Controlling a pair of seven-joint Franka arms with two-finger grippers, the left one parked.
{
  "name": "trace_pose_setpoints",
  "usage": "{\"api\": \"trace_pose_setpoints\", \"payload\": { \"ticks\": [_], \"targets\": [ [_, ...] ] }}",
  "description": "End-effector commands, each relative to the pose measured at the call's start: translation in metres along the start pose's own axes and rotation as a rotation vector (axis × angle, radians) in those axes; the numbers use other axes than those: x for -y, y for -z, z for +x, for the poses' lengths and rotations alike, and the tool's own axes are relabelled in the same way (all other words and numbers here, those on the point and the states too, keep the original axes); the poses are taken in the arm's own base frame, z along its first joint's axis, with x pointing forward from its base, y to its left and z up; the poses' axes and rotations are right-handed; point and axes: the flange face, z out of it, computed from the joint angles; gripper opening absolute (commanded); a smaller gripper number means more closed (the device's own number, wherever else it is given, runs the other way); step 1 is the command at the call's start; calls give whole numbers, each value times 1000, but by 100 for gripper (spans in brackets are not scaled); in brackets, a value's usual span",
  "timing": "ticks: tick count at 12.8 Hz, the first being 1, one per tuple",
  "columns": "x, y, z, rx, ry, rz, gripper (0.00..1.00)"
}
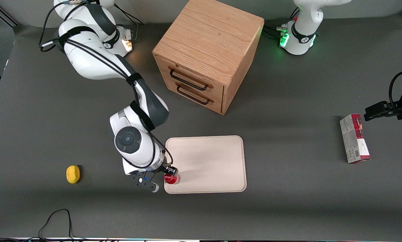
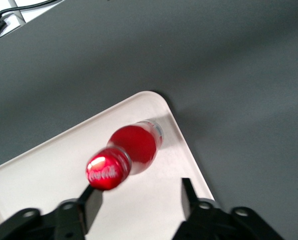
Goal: Place coke bottle on tray
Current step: 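Lower the bottle onto the tray and open the right gripper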
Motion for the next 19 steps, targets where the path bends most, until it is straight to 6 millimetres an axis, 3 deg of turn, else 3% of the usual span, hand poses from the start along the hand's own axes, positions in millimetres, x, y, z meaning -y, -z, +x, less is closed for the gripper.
{"api": "trace_pose_setpoints", "payload": {
  "ticks": [1,16,19],
  "targets": [
    [4,3,2,-39,-17,-5,100],
    [5,1,0,-35,-16,-7,100],
    [-2,25,-8,11,-1,-75,100]
  ]
}}
